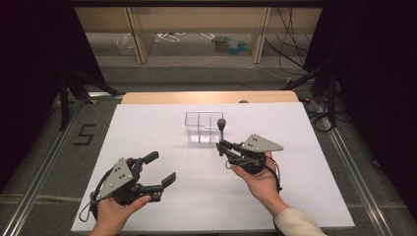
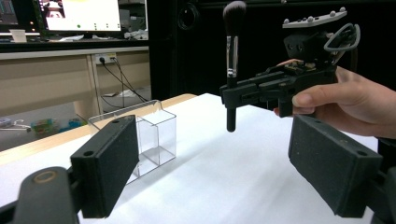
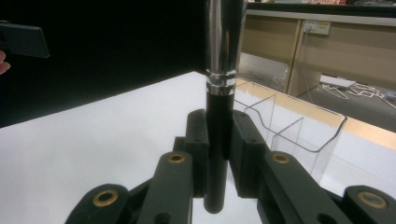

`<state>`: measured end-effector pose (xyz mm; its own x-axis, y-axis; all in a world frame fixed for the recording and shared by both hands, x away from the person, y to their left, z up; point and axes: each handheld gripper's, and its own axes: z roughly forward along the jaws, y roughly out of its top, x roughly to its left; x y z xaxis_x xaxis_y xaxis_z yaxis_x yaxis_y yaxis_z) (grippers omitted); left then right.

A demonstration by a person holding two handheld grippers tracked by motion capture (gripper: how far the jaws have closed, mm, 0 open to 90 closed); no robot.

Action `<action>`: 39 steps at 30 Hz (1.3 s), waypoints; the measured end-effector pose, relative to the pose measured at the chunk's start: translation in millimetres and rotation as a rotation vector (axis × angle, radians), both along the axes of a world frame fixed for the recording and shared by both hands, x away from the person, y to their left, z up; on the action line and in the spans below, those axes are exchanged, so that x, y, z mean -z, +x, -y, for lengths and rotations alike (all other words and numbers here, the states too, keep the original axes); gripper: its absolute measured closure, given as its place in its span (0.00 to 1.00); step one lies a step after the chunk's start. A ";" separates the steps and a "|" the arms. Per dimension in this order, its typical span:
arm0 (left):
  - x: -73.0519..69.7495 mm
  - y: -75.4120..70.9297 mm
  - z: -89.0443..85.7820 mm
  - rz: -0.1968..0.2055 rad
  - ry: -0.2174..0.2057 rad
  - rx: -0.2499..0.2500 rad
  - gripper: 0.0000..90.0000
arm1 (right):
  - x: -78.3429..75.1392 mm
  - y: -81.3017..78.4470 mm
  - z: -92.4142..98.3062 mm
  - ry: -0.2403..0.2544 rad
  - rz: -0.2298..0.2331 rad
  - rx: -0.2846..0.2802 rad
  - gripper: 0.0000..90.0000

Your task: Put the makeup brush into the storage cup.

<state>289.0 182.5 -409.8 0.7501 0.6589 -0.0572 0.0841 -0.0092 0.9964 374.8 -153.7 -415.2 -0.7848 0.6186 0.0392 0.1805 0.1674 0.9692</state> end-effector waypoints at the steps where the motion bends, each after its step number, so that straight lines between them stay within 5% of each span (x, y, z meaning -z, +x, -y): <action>1: 0.3 -0.5 -0.9 0.004 0.003 0.000 0.18 | 0.0 0.3 0.2 0.002 -0.003 -0.002 0.88; 10: 2.9 -3.4 -3.5 0.009 0.012 -0.011 0.18 | -0.9 3.4 0.9 -0.010 0.005 0.009 0.88; 14: 3.2 -0.6 -4.6 0.043 0.024 -0.011 0.18 | -1.1 4.8 1.1 -0.007 0.004 0.009 0.88; 39: 7.0 1.5 -5.4 0.032 0.026 -0.011 0.18 | -4.3 17.8 2.3 0.004 0.014 0.040 0.88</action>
